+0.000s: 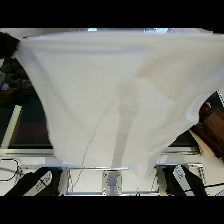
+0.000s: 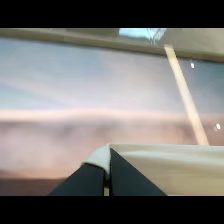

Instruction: Fold the shirts.

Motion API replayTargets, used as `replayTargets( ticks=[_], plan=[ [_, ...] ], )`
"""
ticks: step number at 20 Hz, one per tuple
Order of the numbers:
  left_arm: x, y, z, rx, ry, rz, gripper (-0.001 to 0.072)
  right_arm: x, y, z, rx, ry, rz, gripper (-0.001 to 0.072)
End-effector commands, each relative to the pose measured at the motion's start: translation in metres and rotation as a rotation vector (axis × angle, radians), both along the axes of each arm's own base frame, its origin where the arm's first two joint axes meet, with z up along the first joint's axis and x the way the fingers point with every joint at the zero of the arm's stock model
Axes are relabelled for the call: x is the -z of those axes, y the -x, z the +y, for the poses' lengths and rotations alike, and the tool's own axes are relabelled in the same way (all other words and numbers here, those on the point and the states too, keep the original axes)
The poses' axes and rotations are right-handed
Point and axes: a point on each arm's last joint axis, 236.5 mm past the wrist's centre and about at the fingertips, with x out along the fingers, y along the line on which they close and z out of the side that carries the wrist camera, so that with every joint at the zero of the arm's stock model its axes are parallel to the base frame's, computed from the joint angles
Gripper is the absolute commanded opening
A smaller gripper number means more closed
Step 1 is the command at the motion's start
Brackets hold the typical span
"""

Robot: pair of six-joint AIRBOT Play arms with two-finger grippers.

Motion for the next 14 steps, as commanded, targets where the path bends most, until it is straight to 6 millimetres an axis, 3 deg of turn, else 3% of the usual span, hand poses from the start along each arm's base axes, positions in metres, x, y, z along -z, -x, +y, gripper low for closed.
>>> replayTargets(
  ticks=[1,3,5,6,8,10,14],
  plan=[
    [0.121,-0.04,-0.024,0.091,-0.034,0.291,0.0009,0.147,-0.051,0.017,-0.088,0.105,0.379,0.003],
    [0.179,-0.065,-0.025,0.078,-0.123,0.375,0.0009,0.23,-0.082,0.012,-0.014,0.194,0.541,0.003],
    [0.227,-0.09,-0.021,0.036,-0.185,0.426,0.0008,0.282,-0.117,0.006,0.07,0.211,0.596,0.003],
    [0.247,-0.103,-0.02,0.014,-0.182,0.435,0.0008,0.297,-0.133,0.007,0.085,0.19,0.598,0.003],
    [0.273,-0.125,-0.02,-0.021,-0.151,0.424,0.0009,0.32,-0.163,0.007,0.132,0.09,0.586,0.003],
    [0.287,-0.138,-0.02,-0.047,-0.126,0.409,0.0009,0.335,-0.181,-0.001,0.181,0.05,0.573,0.0029],
    [0.282,-0.14,-0.019,-0.045,-0.137,0.409,0.0009,0.325,-0.189,-0.01,0.196,0.103,0.534,0.003]
  ],
)
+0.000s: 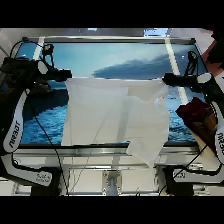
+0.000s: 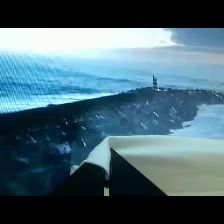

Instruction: Fold the shirts.

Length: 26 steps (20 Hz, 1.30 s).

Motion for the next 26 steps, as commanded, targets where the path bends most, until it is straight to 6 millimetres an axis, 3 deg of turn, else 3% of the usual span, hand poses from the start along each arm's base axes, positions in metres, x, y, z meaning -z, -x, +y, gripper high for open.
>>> replayTargets(
  ticks=[1,3,7,10,14,16,18,20,26],
  plan=[
    [0.006,0.002,-0.003,0.0,0.001,0.045,0.0009,0.001,-0.009,-0.003,-0.013,0.045,-0.005,0.003],
    [0.011,0.027,-0.003,0.054,-0.038,0.155,0.0009,0.003,0.008,0.002,-0.1,0.093,0.07,0.0029],
    [0.012,0.072,0.019,0.102,-0.17,0.303,0.0009,0.009,0.046,-0.011,-0.159,0.218,0.187,0.0028],
    [0.016,0.102,0.011,0.138,-0.143,0.35,0.0009,0.022,0.073,-0.006,-0.186,0.211,0.253,0.0029],
    [0.058,0.149,-0.01,0.194,-0.129,0.469,0.0008,0.06,0.109,-0.001,-0.201,0.19,0.356,0.0029],
    [0.08,0.162,-0.029,0.225,-0.109,0.492,0.0009,0.08,0.123,0.007,-0.204,0.15,0.402,0.0029],
    [0.095,0.171,-0.046,0.247,-0.083,0.499,0.0009,0.099,0.138,0.009,-0.204,0.138,0.447,0.0029],
    [0.102,0.174,-0.049,0.249,-0.089,0.497,0.0009,0.114,0.153,0.011,-0.206,0.128,0.49,0.0029],
    [0.104,0.168,-0.019,0.15,-0.188,0.496,0.001,0.151,0.19,0.01,-0.214,0.135,0.589,0.0031]
  ],
)
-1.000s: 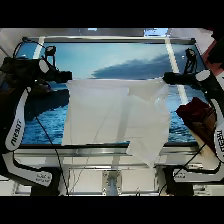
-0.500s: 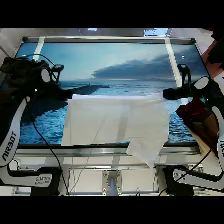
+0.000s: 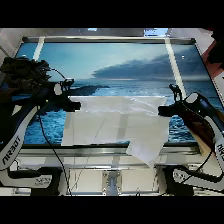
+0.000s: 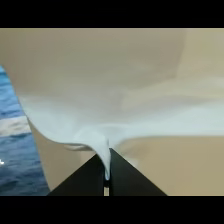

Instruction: Fold the shirts.

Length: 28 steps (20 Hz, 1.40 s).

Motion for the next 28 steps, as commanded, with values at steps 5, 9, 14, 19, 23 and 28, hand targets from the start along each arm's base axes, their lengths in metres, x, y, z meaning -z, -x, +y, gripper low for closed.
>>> replayTargets(
  ticks=[5,9,14,19,23,28],
  plan=[
    [0.002,-0.001,0.012,-0.034,-0.052,-0.009,0.0523,0.015,0.01,-0.004,0.01,0.019,0.014,0.0353],
    [-0.015,0.007,0.017,-0.031,-0.067,-0.009,0.0558,-0.03,-0.004,-0.008,-0.019,0.038,-0.023,0.0353],
    [-0.09,0.022,0.033,-0.032,-0.086,-0.175,0.0558,-0.087,0.03,-0.056,0.012,0.23,-0.046,0.0466],
    [-0.084,0.08,0.041,-0.08,-0.07,-0.133,0.0558,-0.049,0.129,-0.042,0.182,-0.003,0.214,0.0477],
    [-0.084,0.09,0.036,-0.088,-0.039,-0.125,0.0557,-0.025,0.189,-0.015,0.209,-0.137,0.435,0.0499],
    [-0.085,0.088,0.031,-0.09,-0.014,-0.134,0.0557,-0.008,0.209,0.027,0.242,-0.296,0.503,0.0499]
  ],
)
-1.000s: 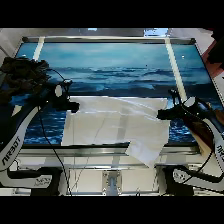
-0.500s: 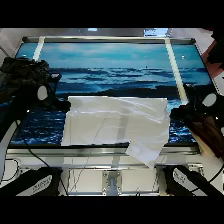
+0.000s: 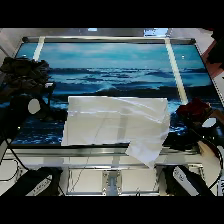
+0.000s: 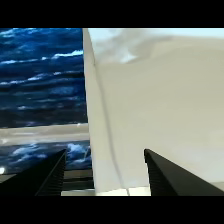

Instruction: Fold the shirts.

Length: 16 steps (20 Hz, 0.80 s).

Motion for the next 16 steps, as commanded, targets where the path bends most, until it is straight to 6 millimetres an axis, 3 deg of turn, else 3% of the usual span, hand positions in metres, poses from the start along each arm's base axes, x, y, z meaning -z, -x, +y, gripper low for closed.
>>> replayTargets(
  ticks=[1,9,16],
  plan=[
    [0.0,0.0,-0.003,-0.003,0.017,-0.007,0.0558,0.007,0.02,0.022,0.029,-0.081,0.066,0.0498],
    [-0.001,-0.003,-0.005,-0.002,0.021,-0.021,0.0558,0.017,0.032,0.045,-0.105,-0.071,0.146,0.0498],
    [-0.001,-0.002,-0.005,-0.002,0.021,-0.019,0.0557,0.03,0.037,0.052,-0.13,-0.039,0.211,0.0497]
  ],
)
